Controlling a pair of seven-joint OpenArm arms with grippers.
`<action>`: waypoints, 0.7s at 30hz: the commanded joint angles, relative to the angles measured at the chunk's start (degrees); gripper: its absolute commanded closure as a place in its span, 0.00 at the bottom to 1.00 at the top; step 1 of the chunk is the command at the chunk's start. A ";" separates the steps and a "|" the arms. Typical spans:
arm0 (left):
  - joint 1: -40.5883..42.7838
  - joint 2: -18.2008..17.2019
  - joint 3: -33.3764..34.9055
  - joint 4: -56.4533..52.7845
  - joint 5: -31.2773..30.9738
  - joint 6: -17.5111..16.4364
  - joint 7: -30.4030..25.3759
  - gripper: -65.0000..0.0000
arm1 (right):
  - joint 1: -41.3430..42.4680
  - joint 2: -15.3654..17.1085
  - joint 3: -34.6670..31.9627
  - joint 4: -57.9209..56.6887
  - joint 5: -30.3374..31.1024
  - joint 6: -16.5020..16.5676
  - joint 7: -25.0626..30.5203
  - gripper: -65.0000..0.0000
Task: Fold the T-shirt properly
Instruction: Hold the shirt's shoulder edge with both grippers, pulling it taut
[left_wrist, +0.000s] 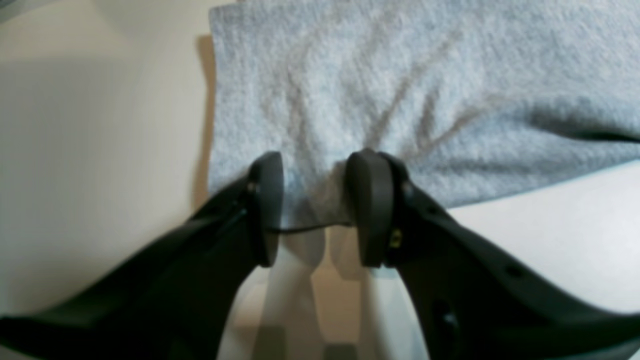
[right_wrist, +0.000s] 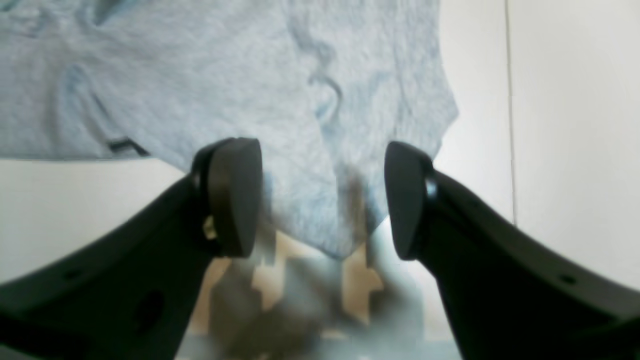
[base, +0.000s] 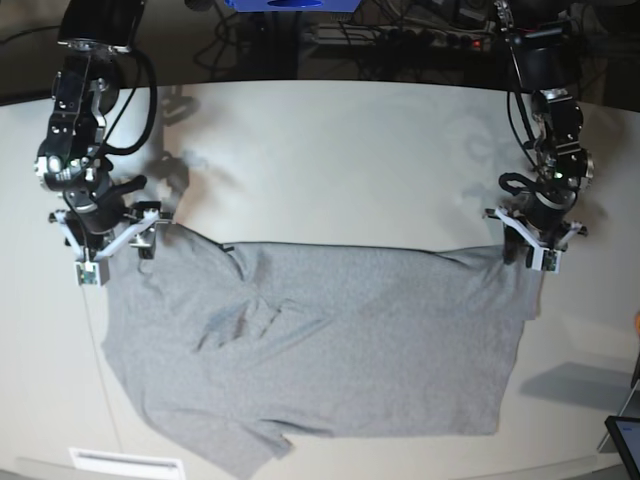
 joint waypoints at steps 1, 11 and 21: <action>-0.90 -0.96 -0.31 0.93 0.08 0.18 -0.54 0.63 | 0.66 0.26 0.23 0.87 0.24 0.10 0.67 0.44; -0.55 -0.87 -0.48 0.93 -0.27 0.18 -0.54 0.63 | 0.66 0.26 0.32 -2.12 0.16 0.10 1.03 0.44; -0.47 -0.87 -0.66 0.93 -0.45 0.18 -0.54 0.63 | 0.31 0.09 0.23 -3.44 0.24 0.10 2.96 0.45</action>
